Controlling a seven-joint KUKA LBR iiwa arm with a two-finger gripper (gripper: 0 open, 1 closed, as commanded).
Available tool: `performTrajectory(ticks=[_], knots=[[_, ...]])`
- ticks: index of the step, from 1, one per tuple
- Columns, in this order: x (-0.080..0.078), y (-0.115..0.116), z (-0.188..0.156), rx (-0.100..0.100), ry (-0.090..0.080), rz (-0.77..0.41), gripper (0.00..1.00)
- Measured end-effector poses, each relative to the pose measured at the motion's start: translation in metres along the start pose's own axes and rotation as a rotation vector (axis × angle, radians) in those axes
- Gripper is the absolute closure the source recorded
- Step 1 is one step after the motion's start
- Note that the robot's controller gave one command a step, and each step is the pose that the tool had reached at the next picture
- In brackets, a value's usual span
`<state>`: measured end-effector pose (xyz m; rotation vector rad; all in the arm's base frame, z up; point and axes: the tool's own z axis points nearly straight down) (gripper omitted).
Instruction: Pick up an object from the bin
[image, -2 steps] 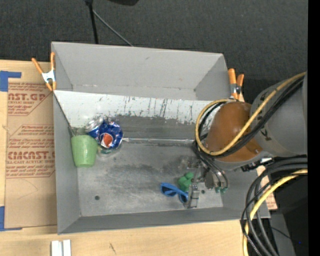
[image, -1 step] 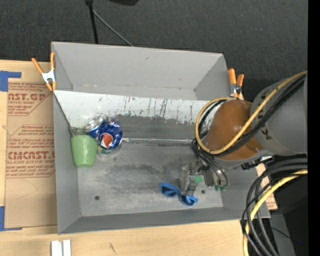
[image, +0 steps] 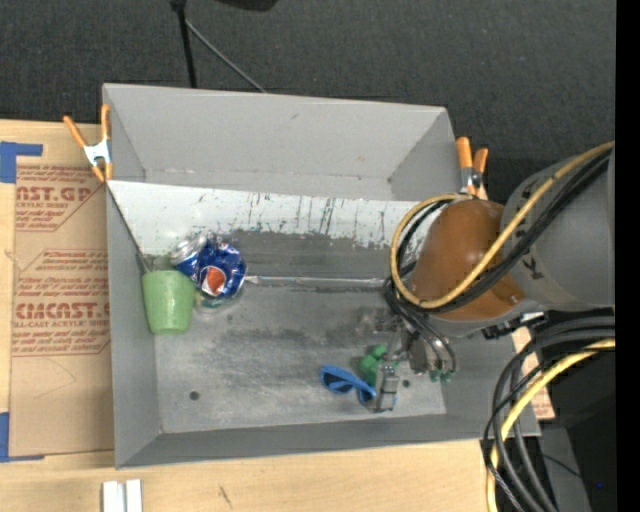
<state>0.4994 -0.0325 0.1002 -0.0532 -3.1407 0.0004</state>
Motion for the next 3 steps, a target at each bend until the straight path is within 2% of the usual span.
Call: performTrajectory(ticks=[1,2,3], knots=[[0.006,0.003,0.033,0.0,0.003,-0.013,0.0],[0.005,0.003,0.03,0.0,0.0,-0.013,1.0],[0.002,0.03,-0.146,-0.001,-0.01,-0.01,1.0]])
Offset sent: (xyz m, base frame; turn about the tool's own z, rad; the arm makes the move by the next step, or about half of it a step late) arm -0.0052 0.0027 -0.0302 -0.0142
